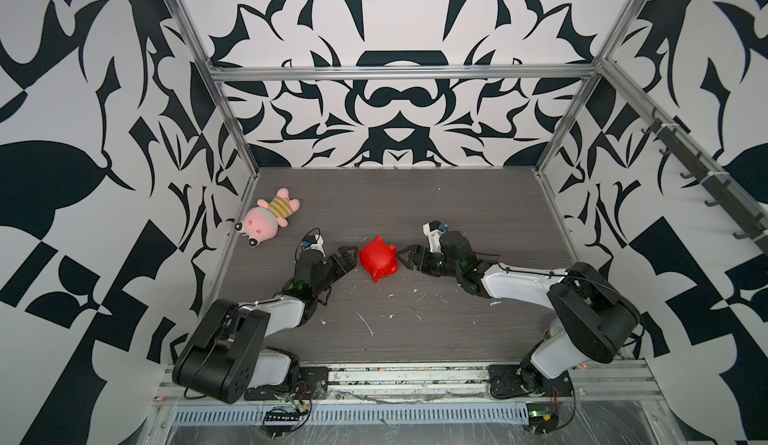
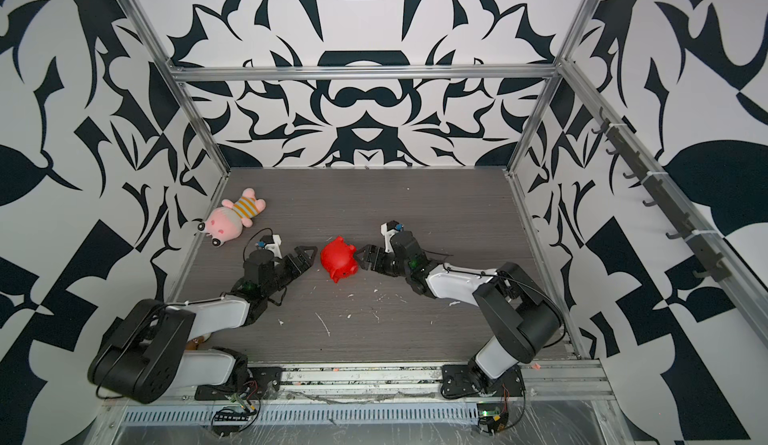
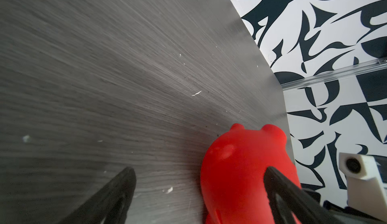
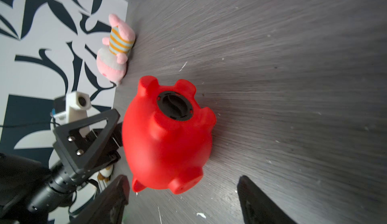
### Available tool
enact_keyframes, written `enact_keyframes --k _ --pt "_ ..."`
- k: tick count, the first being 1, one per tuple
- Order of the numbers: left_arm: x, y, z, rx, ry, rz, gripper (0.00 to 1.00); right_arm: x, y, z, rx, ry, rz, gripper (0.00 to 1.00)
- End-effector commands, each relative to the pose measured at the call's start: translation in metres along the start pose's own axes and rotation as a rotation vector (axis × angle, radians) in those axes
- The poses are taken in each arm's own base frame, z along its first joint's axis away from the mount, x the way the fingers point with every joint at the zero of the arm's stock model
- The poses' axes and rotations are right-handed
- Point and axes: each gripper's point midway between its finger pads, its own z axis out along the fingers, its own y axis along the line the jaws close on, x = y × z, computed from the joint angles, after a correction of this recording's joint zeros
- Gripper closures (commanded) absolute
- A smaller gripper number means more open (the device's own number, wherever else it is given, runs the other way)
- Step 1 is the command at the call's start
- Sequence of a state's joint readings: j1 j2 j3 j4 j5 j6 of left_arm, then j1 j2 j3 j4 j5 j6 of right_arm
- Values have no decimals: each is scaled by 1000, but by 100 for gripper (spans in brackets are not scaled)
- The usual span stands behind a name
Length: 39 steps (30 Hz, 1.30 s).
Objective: Open piggy banks
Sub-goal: Adjust the piggy bank at the center of the board.
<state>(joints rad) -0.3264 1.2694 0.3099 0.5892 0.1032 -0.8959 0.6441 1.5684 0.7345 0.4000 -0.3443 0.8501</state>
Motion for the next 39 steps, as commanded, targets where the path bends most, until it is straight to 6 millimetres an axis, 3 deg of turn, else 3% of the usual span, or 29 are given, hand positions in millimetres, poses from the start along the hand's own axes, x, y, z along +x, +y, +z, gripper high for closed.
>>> enact_keyframes --k 1,6,13,18,26,32,36,39 --pt "-7 -5 -14 -68 23 8 1 -26 30 0 -87 15 -111 19" --pt "-3 -18 -21 -75 79 -50 1 -40 45 11 -177 107 -163 31" --pt "38 -23 3 -103 205 -154 0 -42 49 38 -236 179 -198 28" --pt "41 -27 17 -100 211 -179 1 -33 53 47 -266 210 -186 29" --pt "22 -46 43 -58 165 -144 1 -17 58 29 -286 201 -117 30" --pt "20 -63 73 4 195 -163 0 -5 46 16 -226 187 -83 29" --pt "22 -61 75 -4 210 -153 1 -7 31 6 -151 150 -68 32" --pt "21 -52 66 -54 223 -109 1 -12 17 -5 -107 108 -50 42"
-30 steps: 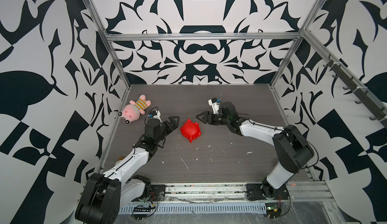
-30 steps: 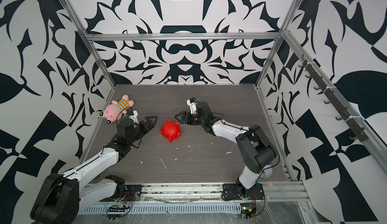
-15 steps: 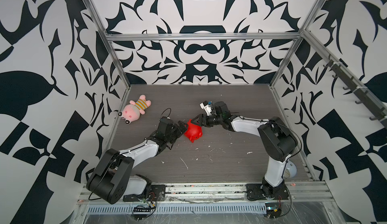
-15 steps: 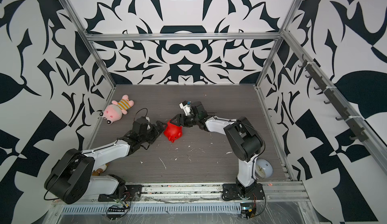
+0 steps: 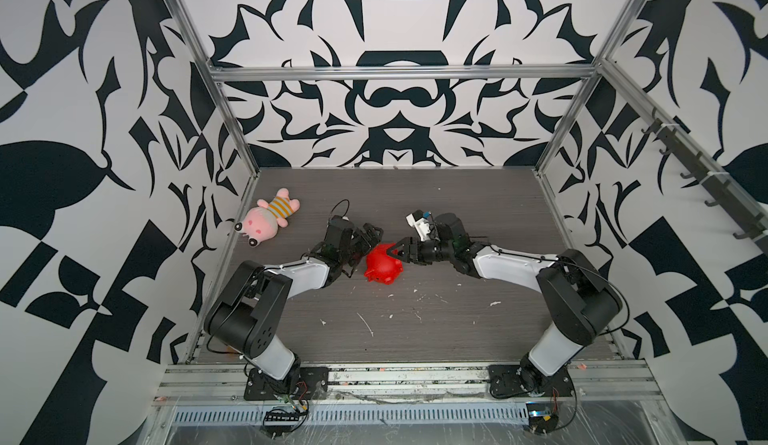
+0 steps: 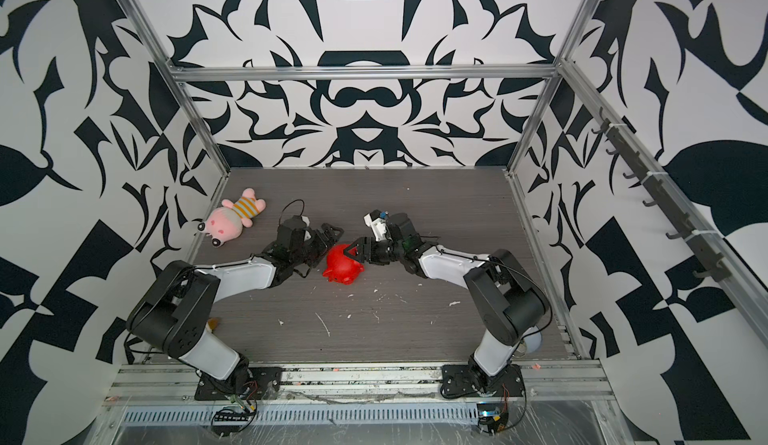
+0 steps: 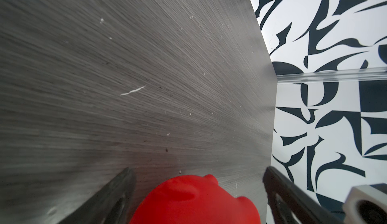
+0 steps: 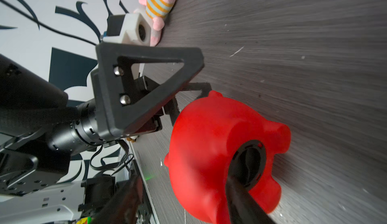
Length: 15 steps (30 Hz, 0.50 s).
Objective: Open piggy banks
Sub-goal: Adjust the piggy bank at the center of the board.
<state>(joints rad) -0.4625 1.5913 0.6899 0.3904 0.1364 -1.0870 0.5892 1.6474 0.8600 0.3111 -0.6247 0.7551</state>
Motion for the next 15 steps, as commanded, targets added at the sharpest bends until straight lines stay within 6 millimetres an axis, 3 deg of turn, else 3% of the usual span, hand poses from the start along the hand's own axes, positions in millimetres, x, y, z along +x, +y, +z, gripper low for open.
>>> enact_keyframes --k 1,5,8,15 --pt "-2 2 -12 -36 16 53 1 -13 -9 -19 54 -92 3 45" --pt "-2 10 -31 -85 52 103 1 -8 -18 -26 76 -106 -14 50" --pt "4 4 -41 -96 103 145 1 -5 -19 -25 66 -104 -35 56" --pt "9 2 -31 -83 143 139 0 -5 -17 -13 -21 -126 -25 67"
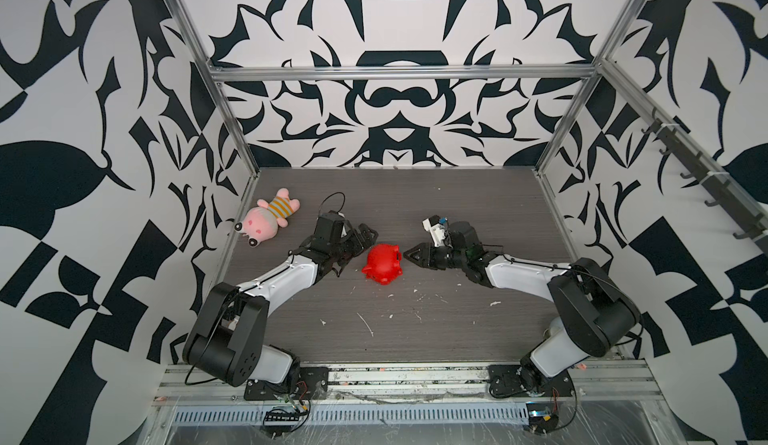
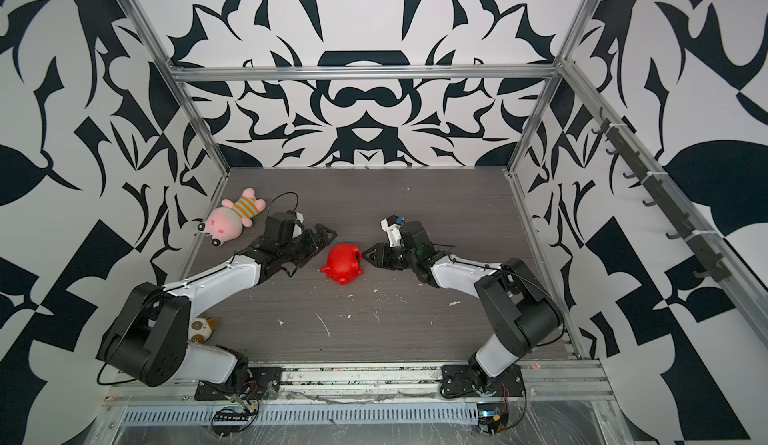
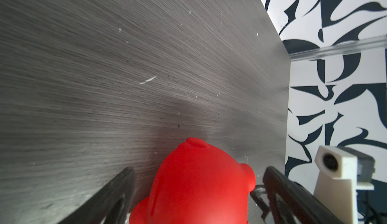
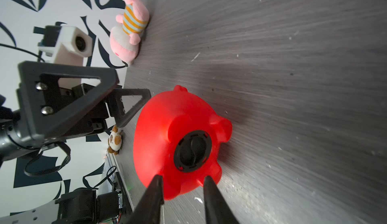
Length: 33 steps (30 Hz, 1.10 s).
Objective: Open piggy banks
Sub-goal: Adjust the piggy bank at the center of the board.
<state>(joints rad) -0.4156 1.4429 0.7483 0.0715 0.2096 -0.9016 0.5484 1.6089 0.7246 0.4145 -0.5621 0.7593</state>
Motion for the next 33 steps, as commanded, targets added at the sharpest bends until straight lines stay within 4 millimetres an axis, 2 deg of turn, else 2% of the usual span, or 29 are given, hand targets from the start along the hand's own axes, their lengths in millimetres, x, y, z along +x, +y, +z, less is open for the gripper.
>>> enact_keyframes --k 1,7,10,14,21,25,33 --pt "9 3 10 -4 66 3 1 -8 16 4 -84 -45 -39 68" --pt "17 -5 31 33 129 -36 0 1 9 16 -114 -39 -29 70" --pt "18 -7 37 31 140 -34 1 6 15 24 -136 -29 -67 69" --pt "14 -10 46 31 148 -43 0 8 13 32 -144 -23 -96 69" --pt "14 -13 64 47 183 -82 0 6 12 31 -147 -56 -116 69" --pt "16 -9 67 36 187 -93 0 2 8 28 -136 -103 -95 70" --pt "17 -9 65 36 182 -98 1 0 22 39 -193 -146 -74 74"
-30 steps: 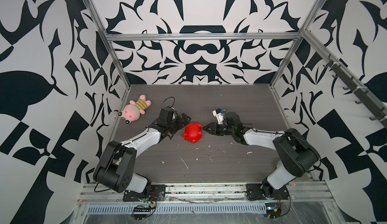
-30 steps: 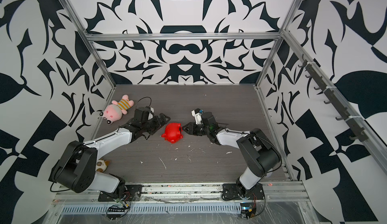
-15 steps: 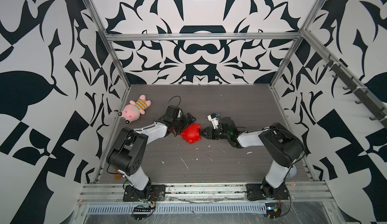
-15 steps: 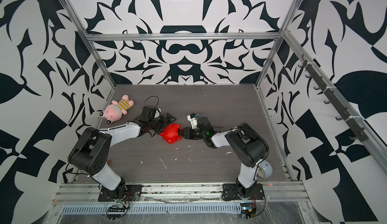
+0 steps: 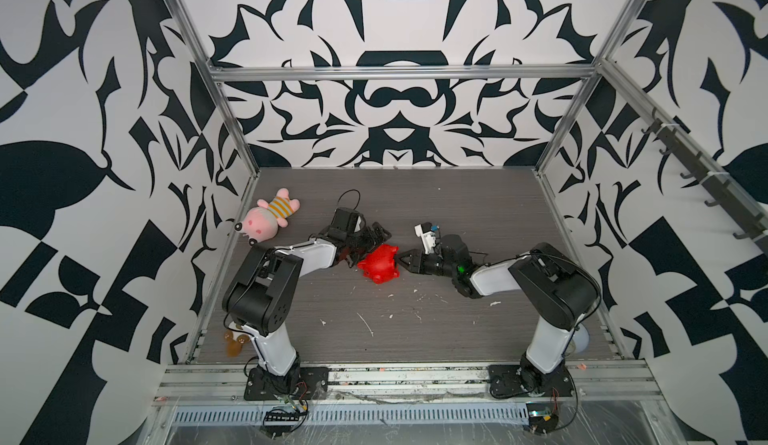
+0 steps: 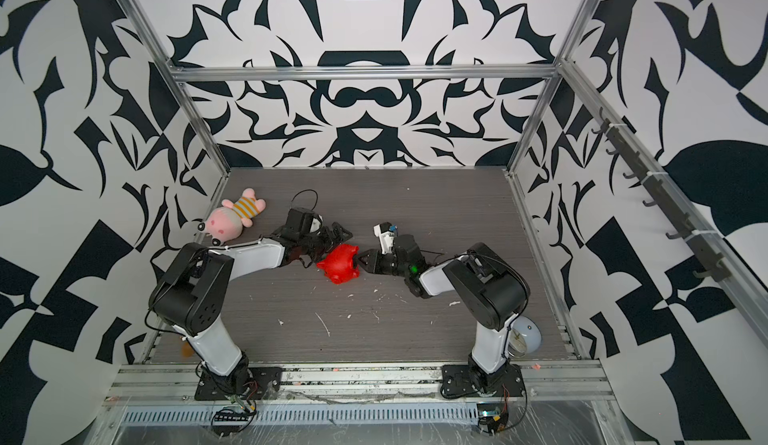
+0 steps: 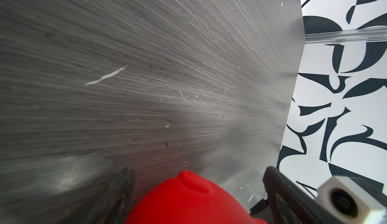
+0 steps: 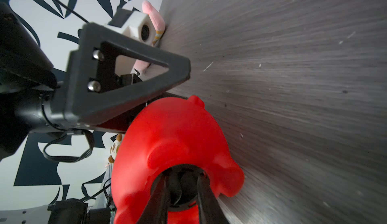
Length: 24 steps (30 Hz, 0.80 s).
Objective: Open piggy banks
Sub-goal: Adjust the piggy bank at the center of the board.
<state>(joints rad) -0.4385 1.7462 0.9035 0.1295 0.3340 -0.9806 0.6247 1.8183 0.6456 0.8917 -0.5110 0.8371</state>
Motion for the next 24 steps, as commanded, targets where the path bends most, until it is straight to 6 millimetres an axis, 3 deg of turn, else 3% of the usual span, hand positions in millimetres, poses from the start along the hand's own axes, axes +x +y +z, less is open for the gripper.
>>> enact_keyframes --k 1,12,17,22,24 --pt "3 -8 0 25 15 1 0 -12 24 6 -88 -56 -15 74" --pt "6 -3 -4 25 -3 -6 0 6 32 5 -53 -38 -21 76" --pt "7 -6 -2 44 3 -6 0 2 26 18 -37 -42 -58 77" --pt "8 -6 -2 52 3 -12 0 -8 24 23 -42 -101 -91 82" --pt "8 -5 -1 56 3 -16 1 -10 23 24 -23 -104 -111 91"
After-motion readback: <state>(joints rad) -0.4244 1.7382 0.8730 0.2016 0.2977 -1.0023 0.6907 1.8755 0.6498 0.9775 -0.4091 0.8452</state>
